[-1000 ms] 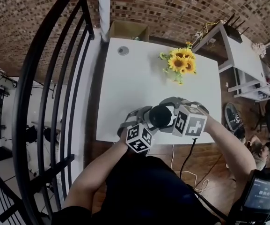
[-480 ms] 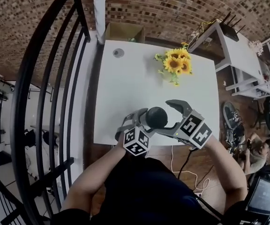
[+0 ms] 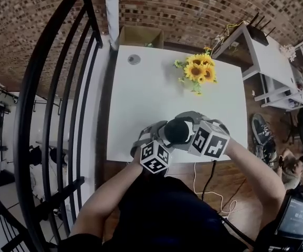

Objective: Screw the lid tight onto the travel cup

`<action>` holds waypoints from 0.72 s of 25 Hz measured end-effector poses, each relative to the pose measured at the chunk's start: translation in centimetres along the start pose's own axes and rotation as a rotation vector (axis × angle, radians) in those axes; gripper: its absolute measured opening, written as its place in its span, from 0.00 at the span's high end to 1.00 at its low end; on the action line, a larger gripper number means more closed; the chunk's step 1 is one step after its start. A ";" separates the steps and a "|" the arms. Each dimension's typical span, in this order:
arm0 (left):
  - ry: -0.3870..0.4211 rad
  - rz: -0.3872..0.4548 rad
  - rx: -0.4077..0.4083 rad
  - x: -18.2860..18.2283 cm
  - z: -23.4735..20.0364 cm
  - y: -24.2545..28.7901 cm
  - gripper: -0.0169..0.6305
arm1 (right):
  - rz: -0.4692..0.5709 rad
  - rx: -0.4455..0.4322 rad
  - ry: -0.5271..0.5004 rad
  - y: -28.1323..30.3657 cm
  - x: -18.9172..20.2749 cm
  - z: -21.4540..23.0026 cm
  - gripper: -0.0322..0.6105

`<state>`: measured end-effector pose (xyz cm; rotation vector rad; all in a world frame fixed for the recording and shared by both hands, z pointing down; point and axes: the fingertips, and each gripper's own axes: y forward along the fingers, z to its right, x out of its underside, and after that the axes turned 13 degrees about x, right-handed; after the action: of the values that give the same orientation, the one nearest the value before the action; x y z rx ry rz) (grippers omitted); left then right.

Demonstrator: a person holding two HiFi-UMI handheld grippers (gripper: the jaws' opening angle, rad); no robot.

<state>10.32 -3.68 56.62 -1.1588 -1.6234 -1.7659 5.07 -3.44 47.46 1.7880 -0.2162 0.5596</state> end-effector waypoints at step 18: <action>0.008 0.014 0.014 0.1 0.6 0.0 0.36 | 0.012 -0.124 -0.190 -0.8 1.1 -0.8 0.24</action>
<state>10.44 -3.09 56.63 -1.1523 -1.6163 -1.7457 6.20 -2.31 47.47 1.7199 -0.3846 0.3769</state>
